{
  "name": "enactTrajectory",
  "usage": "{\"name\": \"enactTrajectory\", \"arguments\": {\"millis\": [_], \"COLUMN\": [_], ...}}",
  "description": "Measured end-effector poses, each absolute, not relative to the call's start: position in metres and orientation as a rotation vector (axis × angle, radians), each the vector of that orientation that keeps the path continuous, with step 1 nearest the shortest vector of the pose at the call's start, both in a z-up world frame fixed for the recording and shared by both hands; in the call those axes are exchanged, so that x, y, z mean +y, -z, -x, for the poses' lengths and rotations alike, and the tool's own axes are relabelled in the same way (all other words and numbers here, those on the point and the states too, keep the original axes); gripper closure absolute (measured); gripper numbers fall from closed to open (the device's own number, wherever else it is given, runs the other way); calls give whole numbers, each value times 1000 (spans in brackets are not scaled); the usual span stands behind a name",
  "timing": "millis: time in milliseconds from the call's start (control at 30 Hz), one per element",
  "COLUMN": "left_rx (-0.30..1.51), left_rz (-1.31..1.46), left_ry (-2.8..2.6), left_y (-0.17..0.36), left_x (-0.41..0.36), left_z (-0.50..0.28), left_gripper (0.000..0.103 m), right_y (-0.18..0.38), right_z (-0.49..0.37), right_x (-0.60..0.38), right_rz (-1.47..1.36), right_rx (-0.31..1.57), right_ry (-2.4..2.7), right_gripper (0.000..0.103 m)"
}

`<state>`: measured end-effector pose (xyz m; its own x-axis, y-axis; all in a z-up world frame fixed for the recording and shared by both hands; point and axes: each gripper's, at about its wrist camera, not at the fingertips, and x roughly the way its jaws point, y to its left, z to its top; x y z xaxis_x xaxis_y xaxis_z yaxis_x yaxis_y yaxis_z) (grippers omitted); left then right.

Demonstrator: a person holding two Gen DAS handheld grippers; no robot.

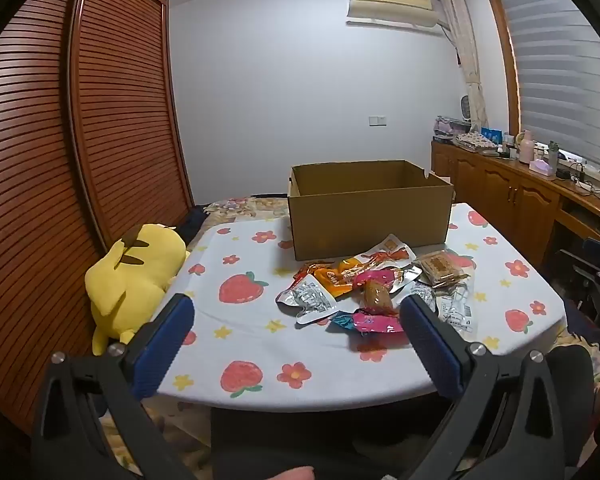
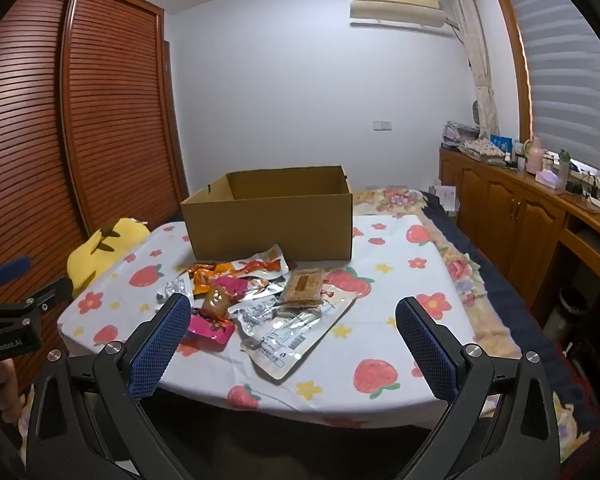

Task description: Organize snacks

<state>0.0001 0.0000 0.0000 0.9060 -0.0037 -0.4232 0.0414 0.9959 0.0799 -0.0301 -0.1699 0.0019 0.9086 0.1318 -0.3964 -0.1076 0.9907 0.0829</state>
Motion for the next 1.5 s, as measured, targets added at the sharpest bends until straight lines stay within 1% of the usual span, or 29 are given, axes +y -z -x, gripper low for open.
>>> {"name": "enactTrajectory", "arguments": {"millis": [1500], "left_rx": [415], "left_rz": [-90], "left_ry": [26], "left_y": [-14], "left_x": [0], "left_z": [3], "left_gripper": [0], "right_y": [-4], "right_z": [33], "right_x": [-173], "right_rz": [-60], "right_rx": [409], "right_ry": [-124], "right_gripper": [0]}}
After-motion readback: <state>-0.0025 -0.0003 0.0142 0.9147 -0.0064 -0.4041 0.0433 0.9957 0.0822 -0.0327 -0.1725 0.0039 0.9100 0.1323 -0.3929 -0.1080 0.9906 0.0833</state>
